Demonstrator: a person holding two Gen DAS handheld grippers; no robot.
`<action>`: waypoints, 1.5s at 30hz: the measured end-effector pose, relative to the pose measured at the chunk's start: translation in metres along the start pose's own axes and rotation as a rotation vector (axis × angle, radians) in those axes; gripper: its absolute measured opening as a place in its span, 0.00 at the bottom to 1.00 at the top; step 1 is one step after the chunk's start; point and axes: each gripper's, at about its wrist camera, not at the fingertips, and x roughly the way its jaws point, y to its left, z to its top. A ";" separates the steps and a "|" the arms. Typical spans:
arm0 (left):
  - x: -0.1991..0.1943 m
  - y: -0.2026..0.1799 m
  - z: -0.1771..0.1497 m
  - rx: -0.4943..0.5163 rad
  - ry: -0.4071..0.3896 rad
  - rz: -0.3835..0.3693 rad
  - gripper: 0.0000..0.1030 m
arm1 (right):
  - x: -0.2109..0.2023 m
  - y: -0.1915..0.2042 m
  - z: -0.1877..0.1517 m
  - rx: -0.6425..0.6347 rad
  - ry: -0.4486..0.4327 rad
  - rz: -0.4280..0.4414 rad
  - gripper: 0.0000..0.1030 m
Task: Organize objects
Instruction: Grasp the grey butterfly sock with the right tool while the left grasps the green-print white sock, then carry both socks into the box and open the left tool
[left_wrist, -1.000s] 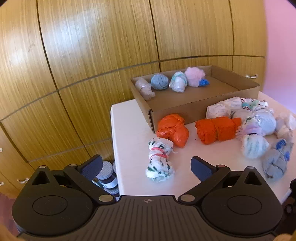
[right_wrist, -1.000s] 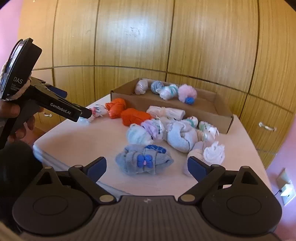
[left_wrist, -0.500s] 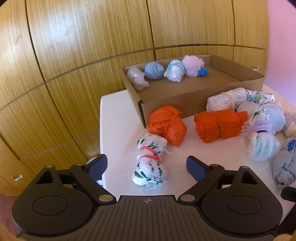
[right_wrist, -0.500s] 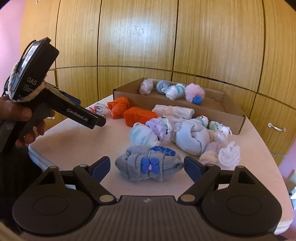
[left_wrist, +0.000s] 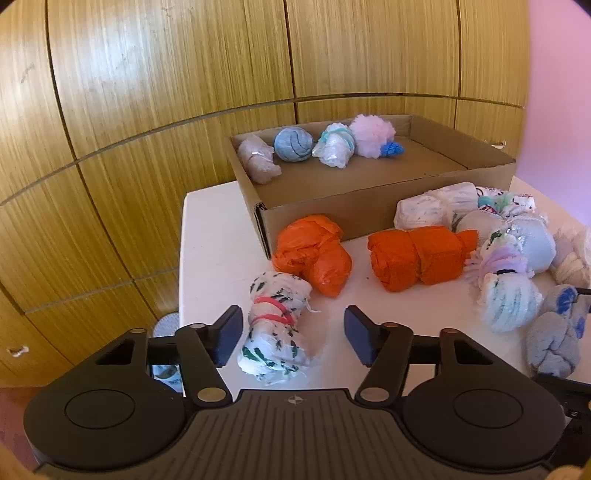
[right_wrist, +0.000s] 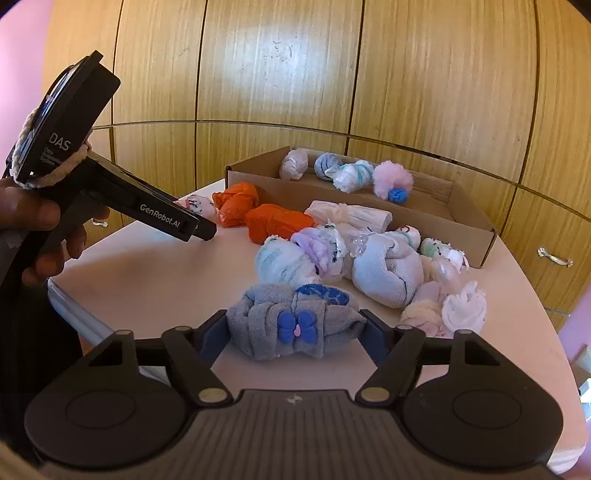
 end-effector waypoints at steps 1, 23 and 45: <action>0.000 0.000 0.000 -0.006 0.002 -0.009 0.59 | 0.000 0.000 0.000 -0.005 -0.002 0.003 0.65; -0.027 0.001 0.012 -0.022 -0.009 -0.021 0.33 | -0.026 -0.005 0.013 -0.007 -0.066 0.022 0.59; 0.005 -0.094 0.175 0.037 -0.088 -0.271 0.33 | -0.024 -0.144 0.108 -0.148 -0.156 -0.067 0.59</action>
